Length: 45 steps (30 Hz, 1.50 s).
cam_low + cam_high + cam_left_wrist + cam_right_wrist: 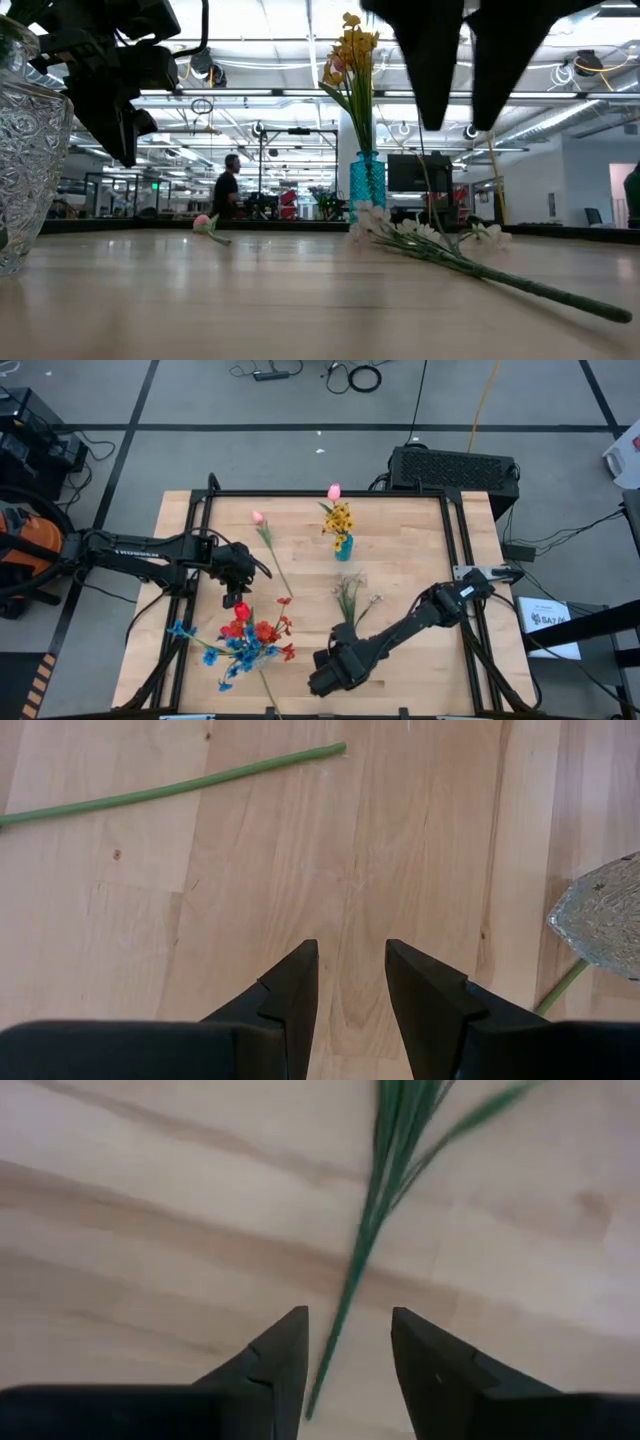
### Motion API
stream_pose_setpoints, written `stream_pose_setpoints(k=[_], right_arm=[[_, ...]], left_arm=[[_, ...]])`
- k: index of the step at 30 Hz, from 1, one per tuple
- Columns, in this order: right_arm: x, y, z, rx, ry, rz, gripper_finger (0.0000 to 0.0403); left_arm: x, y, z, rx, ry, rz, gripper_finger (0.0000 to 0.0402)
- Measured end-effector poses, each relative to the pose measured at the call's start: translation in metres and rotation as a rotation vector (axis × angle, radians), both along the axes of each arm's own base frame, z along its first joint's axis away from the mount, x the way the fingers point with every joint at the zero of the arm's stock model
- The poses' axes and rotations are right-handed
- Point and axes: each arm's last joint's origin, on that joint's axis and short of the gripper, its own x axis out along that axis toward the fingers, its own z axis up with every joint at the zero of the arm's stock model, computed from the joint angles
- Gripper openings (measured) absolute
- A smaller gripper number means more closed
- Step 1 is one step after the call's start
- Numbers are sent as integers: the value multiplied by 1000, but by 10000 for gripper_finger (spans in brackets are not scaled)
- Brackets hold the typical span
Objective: Sort flowers into vase by color
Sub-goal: Put the white flowers into the blue vase
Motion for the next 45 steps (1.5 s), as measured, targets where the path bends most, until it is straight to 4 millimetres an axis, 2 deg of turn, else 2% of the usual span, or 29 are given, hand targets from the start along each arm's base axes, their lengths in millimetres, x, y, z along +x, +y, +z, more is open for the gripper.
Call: stream_pose_setpoints(k=[4,6,8,10,13,17,20,22,25,27,30,36,38,41,45], right_arm=[[0,-20,-25,-20,136,39,125],[-7,-28,-37,-13,217,51,116],[-19,-34,-37,-17,259,50,104],[-37,-38,-27,-25,259,31,92],[-72,-42,-5,-70,171,-26,73],[-130,-56,20,-124,-59,-152,51],[-164,-70,20,-74,-216,-250,39],[-177,-78,15,-9,-306,-296,35],[-189,-86,0,85,-350,-300,34],[-190,-87,-8,165,-389,-286,35],[-188,-88,-26,186,-472,-287,35],[-163,-75,-43,246,-633,-249,44],[-151,-71,-41,220,-696,-214,51],[-130,-67,-27,173,-737,-142,54],[-99,-68,-4,73,-631,-43,36]], left_arm=[[0,0,0,-2,1,3,125],[0,0,0,-9,3,17,125],[0,0,0,-11,3,23,125],[0,0,0,-12,3,23,125],[0,0,0,-12,3,23,125],[2,0,1,-11,-17,23,125],[4,0,2,-10,-48,23,125],[6,0,3,-9,-69,23,125],[8,0,4,-9,-90,26,125],[9,1,5,-17,-99,42,125],[9,1,5,0,-95,55,125],[9,1,5,2,-93,57,125],[9,1,5,2,-93,57,125],[9,1,5,2,-93,57,125],[8,1,5,3,-92,57,125]])
